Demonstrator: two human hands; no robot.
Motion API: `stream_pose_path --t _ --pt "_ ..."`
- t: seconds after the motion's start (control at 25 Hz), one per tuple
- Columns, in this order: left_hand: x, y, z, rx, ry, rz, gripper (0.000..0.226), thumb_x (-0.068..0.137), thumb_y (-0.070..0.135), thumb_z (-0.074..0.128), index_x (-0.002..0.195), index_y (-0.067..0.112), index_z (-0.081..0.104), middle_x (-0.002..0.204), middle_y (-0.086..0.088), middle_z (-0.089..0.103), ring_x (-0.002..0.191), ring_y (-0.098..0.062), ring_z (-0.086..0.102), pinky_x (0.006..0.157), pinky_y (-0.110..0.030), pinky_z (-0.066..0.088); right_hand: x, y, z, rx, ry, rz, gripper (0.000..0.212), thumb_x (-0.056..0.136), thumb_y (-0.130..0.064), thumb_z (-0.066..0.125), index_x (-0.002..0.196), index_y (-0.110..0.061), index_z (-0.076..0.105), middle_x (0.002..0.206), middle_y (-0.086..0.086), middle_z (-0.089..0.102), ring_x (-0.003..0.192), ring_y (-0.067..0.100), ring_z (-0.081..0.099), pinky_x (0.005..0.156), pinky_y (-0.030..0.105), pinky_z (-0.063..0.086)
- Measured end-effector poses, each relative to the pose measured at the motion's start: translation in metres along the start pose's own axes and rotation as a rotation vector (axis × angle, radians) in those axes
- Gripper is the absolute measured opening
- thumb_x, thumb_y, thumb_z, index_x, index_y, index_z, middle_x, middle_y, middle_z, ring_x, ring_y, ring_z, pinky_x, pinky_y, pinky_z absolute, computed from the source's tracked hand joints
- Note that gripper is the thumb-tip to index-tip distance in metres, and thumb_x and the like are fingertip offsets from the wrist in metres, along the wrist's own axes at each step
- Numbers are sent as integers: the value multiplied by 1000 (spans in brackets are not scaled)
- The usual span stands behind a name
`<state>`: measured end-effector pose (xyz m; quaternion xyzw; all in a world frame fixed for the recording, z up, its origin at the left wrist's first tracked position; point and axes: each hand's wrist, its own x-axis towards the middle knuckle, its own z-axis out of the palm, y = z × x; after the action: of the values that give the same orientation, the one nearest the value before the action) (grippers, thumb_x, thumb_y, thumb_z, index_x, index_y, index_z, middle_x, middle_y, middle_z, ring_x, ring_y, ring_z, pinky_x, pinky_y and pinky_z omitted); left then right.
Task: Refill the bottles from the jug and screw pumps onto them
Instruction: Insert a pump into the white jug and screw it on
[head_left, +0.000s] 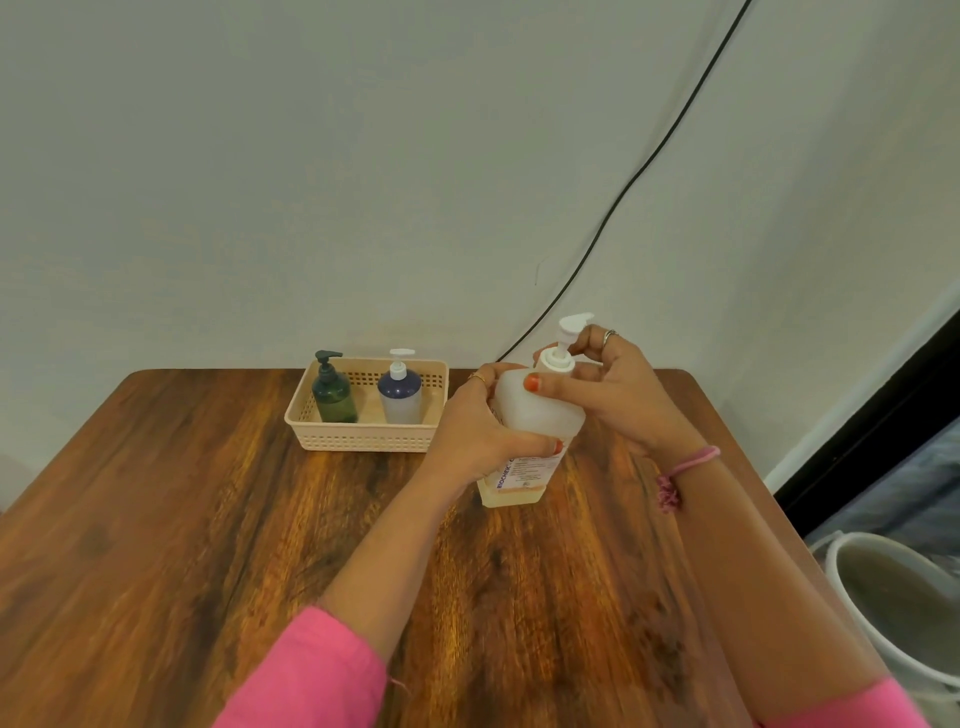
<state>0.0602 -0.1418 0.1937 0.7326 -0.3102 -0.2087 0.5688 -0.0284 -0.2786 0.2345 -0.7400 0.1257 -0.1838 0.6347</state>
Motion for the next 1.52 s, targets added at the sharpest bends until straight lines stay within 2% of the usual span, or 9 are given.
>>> stream_pose_path --t 0.24,0.52,0.68,0.8,0.88,1.04,1.24,1.4,1.52 --pt "1 -1 0 11 29 0 80 53 20 91 121 29 50 114 5 62 101 -13 62 80 -35 59 1 3 8 -8 47 20 54 65 -23 82 107 -12 51 96 5 73 90 20 71 73 35 59" --pt "-3 -5 -1 -38 3 -27 81 51 21 91 121 30 51 115 7 62 102 -13 62 82 -38 59 -4 -4 -8 64 -207 15 49 83 0 64 128 -14 53 120 -3 65 103 19 67 78 30 56" --pt "-5 -2 0 -22 21 -8 79 51 23 91 119 31 51 113 6 62 101 -14 63 79 -35 59 -4 -1 2 23 -11 -13 36 75 -6 76 103 -6 54 108 4 70 92 18 71 72 31 58" --pt "-5 -1 0 16 39 6 78 51 26 90 118 31 51 111 6 62 100 -13 63 79 -36 59 -3 3 12 -142 134 -20 52 65 -32 84 97 -8 51 100 9 70 87 19 71 71 35 60" --pt "-4 -2 -1 27 40 -5 79 52 27 90 120 30 50 112 6 62 99 -13 63 79 -36 59 -4 0 9 -112 50 10 61 64 -36 81 110 -9 52 108 5 68 88 18 71 73 34 59" --pt "-4 -2 -4 2 26 -29 81 51 27 91 121 30 50 114 5 62 100 -14 63 80 -38 59 -4 -4 -8 84 -183 45 52 77 -17 69 127 -14 55 122 0 63 103 21 67 81 35 57" --pt "-3 -2 -1 -46 43 -29 77 51 24 91 117 30 52 111 4 64 97 -13 65 78 -39 60 -3 -2 10 -126 54 8 47 70 -25 81 106 -8 54 94 2 73 77 12 72 62 26 56" --pt "-2 -4 -2 -47 41 -29 80 49 26 91 118 32 51 113 4 63 100 -15 64 80 -39 59 -5 -7 -4 83 -152 106 48 78 -16 72 124 -18 58 111 -1 70 97 21 69 78 37 58" --pt "-1 -4 0 -51 50 -23 81 47 27 91 118 31 52 113 4 63 100 -16 64 80 -41 59 -3 -5 0 36 -10 67 36 69 -17 81 102 -13 67 104 7 72 91 24 70 75 37 58"
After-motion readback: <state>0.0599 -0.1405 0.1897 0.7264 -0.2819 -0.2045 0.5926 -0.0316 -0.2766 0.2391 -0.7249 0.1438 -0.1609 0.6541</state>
